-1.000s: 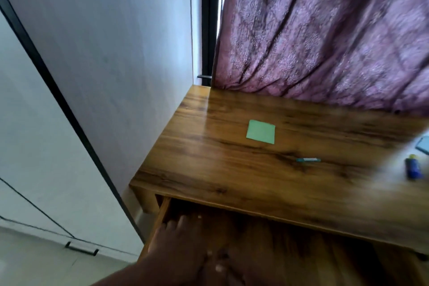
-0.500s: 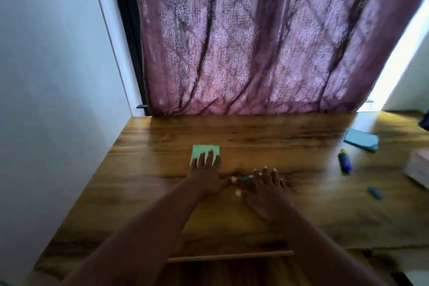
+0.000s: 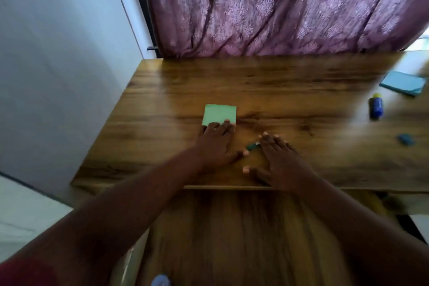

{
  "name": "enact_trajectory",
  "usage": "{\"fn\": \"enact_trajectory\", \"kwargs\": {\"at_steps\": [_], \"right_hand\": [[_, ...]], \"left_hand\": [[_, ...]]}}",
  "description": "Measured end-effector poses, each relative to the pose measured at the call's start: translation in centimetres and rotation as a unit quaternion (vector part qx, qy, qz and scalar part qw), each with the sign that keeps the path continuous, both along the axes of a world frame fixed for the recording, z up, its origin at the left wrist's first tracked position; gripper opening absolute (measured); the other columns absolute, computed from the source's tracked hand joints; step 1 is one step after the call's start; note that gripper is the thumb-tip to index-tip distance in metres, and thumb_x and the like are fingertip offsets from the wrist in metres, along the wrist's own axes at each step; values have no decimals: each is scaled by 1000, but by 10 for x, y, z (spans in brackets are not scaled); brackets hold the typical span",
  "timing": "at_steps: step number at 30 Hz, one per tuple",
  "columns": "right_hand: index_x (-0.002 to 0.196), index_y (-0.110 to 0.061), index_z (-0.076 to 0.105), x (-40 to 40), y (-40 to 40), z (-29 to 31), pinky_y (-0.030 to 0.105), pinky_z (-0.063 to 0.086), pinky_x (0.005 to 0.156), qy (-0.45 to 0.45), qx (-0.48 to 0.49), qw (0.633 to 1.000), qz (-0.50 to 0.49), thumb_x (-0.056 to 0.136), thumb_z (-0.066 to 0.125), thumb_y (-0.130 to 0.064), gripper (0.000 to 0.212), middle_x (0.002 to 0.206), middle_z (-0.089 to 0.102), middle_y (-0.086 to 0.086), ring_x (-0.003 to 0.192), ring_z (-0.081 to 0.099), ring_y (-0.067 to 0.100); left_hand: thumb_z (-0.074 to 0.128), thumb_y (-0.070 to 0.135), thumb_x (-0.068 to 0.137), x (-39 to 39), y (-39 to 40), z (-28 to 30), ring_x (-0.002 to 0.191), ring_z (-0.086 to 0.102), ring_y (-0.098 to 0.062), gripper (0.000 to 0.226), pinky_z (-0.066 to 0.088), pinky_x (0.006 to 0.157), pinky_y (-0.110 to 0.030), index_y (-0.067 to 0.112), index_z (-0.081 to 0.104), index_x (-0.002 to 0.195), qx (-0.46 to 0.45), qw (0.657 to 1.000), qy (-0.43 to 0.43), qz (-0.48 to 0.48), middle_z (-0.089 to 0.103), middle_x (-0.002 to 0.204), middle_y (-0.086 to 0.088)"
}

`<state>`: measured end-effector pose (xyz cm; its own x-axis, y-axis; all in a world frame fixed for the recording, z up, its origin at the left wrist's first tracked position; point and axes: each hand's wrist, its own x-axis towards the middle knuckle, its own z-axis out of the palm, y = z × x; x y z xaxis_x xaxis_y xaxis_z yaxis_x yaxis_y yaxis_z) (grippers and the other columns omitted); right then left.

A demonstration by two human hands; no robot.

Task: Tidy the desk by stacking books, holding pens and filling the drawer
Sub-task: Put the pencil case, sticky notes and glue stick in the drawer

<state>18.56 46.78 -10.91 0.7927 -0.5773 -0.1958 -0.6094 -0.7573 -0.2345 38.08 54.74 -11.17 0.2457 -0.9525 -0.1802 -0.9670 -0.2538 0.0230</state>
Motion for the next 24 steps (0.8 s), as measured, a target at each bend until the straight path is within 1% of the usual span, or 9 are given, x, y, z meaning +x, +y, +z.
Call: {"fn": "enact_trajectory", "kwargs": {"at_steps": [3,5,7,9,11,13,16,21,24], "right_hand": [[149,-25,-10,-17,28,-3,40,0,119,20,-6,999,44,58,17,-96,119,158,-13,-6,145,-12,18],[149,-26,-11,-21,40,-5,38,-3,117,24,-27,998,57,67,25,-89,110,154,-16,-10,144,-13,17],[150,-25,-3,-20,49,-8,34,0,116,-4,-58,996,61,84,36,-71,90,157,-8,-7,146,-6,16],[149,-23,15,-22,56,-13,37,16,118,-54,-69,994,67,92,44,-52,70,158,15,-2,146,11,18],[139,-19,42,-24,66,-16,43,39,108,-107,-99,985,89,92,54,-34,51,145,44,3,137,36,20],[119,-16,64,-26,80,-17,42,51,93,-182,-149,964,126,88,54,-25,33,121,66,5,119,57,22],[103,-17,73,-32,104,-16,32,52,85,-249,-173,932,201,86,48,-26,31,104,73,2,101,68,19],[93,-29,73,-48,149,-43,22,54,66,-154,-107,922,338,80,65,-37,17,96,73,-10,83,68,9],[85,-32,73,-53,158,-63,18,54,63,-68,-67,918,385,82,52,-39,23,86,72,-14,74,67,5]], "left_hand": [[32,90,69,-7,52,-10,147,-1,-27,111,0,117,-52,27,-5,152,21,999,6,-40,-7,161,3],[32,96,57,-8,77,-13,147,-9,-29,122,-5,116,-55,30,-9,151,30,997,-2,-67,-8,161,3],[31,97,55,-7,90,-14,147,-10,-30,122,-3,116,-58,31,-6,151,32,995,-23,-90,-2,161,1],[41,82,73,-3,97,-11,147,2,-29,99,6,117,-56,33,6,152,20,994,-42,-99,13,159,-3],[49,57,87,-1,104,-8,141,27,-29,68,26,109,-51,35,26,148,-24,989,-65,-130,35,150,-4],[53,45,86,0,114,-7,115,57,-28,49,45,88,-44,31,53,133,-111,971,-79,-195,60,127,-3],[61,31,84,-4,136,-7,79,67,-21,29,48,74,-37,25,71,111,-258,920,-80,-283,72,97,2],[69,26,85,-35,198,-19,82,67,-20,34,56,65,-36,18,62,118,-309,890,28,-334,72,99,-2],[74,26,81,-47,231,-44,87,67,-16,43,58,66,-34,18,57,119,-243,898,84,-358,70,104,-2]]}}
